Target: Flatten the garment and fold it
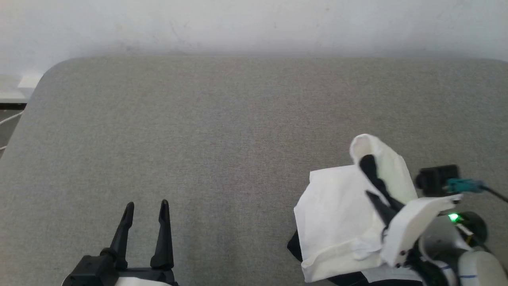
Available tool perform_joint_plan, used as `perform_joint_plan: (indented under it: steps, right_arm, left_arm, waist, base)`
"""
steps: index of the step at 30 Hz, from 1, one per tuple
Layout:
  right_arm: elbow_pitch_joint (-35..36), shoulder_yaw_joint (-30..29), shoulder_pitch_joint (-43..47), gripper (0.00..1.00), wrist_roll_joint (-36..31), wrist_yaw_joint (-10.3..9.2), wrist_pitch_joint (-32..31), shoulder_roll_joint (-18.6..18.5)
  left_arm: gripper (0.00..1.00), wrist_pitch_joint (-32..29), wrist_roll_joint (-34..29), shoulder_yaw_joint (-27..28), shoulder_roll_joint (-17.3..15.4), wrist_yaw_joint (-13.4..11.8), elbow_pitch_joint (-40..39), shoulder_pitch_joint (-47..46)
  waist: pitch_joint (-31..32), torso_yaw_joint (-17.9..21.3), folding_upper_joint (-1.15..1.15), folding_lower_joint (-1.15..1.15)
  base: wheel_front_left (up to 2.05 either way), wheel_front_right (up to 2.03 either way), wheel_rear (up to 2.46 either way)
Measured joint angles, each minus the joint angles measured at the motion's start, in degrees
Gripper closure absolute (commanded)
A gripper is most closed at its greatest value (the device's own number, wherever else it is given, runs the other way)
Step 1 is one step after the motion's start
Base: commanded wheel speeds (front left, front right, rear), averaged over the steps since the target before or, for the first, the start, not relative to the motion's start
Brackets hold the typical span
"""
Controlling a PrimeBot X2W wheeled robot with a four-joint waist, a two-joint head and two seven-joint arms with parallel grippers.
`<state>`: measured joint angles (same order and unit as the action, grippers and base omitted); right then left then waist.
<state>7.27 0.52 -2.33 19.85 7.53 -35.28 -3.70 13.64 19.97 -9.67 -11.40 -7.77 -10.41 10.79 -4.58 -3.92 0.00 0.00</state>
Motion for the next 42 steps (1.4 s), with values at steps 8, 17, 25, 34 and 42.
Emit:
perform_joint_plan:
  steps: [8, 17, 25, 34, 42]
  right_arm:
    - [-4.59, 8.44, -2.03, 1.0, 0.52, 0.0, -1.1, 0.35]
    - [-13.91, 10.47, -4.64, 1.0, -1.98, 0.0, -2.02, 0.38]
    - [-21.12, 12.14, -6.97, 1.0, -3.33, 0.0, -2.44, 0.55]
    - [-25.57, 12.81, -9.93, 0.0, -3.13, 0.02, 0.11, 0.76]
    - [-20.37, 15.14, -11.43, 0.0, 1.33, 0.0, 0.03, 0.85]
  left_arm:
    - [0.0, 0.09, 0.0, -0.71, 0.18, 0.11, 0.55, -0.32]
    - [0.0, 0.45, 0.2, -1.7, 1.0, 0.26, 2.0, -2.13]
    - [0.0, 0.51, 1.49, -2.0, 1.94, 0.68, 3.05, -2.47]
    - [0.0, 0.42, 2.44, -2.08, 2.07, 1.18, 3.25, -4.13]
    - [0.0, -0.18, 2.77, -1.91, 1.71, 1.14, 2.93, -3.88]
  waist:
    - [-0.7, -2.52, 0.0, 0.0]
    - [-2.04, -5.38, 0.0, 0.0]
    - [-2.97, -6.73, 0.0, 0.0]
    - [-3.3, -6.76, 0.0, 0.0]
    - [-2.23, -5.0, 0.0, 0.0]
  base:
    - [0.0, 0.0, 0.0]
    - [0.0, 0.0, 0.0]
    - [0.0, 0.0, 0.0]
    - [0.0, 0.0, 0.0]
    - [0.0, 0.0, 0.0]
